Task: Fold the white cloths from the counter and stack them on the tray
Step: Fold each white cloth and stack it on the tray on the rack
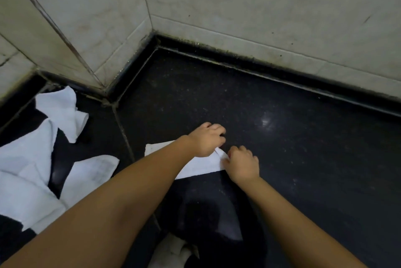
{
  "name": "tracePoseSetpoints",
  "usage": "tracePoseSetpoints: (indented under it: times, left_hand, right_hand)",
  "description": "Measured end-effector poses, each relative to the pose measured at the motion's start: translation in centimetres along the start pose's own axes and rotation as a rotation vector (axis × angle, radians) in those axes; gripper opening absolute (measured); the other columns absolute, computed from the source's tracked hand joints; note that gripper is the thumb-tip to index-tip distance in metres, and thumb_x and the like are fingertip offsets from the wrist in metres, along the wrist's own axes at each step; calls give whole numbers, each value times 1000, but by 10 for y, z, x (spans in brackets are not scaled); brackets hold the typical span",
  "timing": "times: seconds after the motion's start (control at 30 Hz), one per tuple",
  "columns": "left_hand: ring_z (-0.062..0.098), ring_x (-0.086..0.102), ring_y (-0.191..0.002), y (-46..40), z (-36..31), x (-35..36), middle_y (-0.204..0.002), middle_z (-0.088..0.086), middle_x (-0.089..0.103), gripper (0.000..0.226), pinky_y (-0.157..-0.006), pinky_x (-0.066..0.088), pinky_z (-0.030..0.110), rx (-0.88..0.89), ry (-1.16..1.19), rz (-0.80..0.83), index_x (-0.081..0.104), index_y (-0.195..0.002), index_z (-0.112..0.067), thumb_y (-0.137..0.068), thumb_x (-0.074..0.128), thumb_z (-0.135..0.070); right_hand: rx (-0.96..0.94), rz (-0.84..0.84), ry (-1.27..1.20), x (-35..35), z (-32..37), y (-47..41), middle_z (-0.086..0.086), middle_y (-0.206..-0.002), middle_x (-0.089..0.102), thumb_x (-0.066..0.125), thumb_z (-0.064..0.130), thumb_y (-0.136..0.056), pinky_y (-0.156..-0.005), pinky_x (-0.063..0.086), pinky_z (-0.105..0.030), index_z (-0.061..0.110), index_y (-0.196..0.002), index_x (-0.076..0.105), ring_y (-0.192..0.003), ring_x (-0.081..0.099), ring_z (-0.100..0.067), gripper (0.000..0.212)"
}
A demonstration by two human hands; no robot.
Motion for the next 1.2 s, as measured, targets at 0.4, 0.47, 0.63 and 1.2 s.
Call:
tracePoseSetpoints:
  times: [0.4, 0.47, 0.63, 1.2]
  left_hand:
    - [9, 51, -69, 105, 69, -117, -76, -4, 56, 10, -61, 38, 26, -374, 889, -660, 53, -83, -18, -85, 61, -14]
    - [7, 52, -70, 119, 68, -132, -78, -6, 57, 15, -64, 40, 23, -356, 992, -771, 53, -82, -21, -84, 64, -12]
    - [6, 59, -81, 135, 39, -111, -87, -7, 57, 39, -77, 48, 20, -332, 1110, -772, 53, -115, -20, -83, 64, -3]
    - [11, 64, -88, 119, -20, 45, -94, 0, 68, 5, -81, 50, 22, -518, 1239, -223, 67, -91, -18, -86, 67, -18]
  right_hand:
    - [-249, -271, -978, -150, 43, 1, 5, -76, 60, 60, 10, -87, -65, 41, -23, 22, -75, 60, -67, 52, -7, 17]
    - [-356, -340, -986, -174, 51, 21, 6, -78, 59, 58, 14, -88, -63, 41, -16, 19, -81, 59, -68, 51, -5, 9]
    - [-535, -308, -863, -161, 47, 65, 13, -69, 53, 57, 11, -89, -53, 33, -12, 23, -79, 53, -57, 41, 0, 16]
    - [-222, 149, -658, -7, -41, 55, -2, -87, 65, 62, 22, -88, -75, 47, -26, 22, -80, 61, -79, 57, -11, 8]
Point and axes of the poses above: each hand's wrist, its own y-axis away from the middle knuckle, its own x-axis out of the palm, z = x × y, the point moved 6 cm from there along -y, towards the middle knuckle
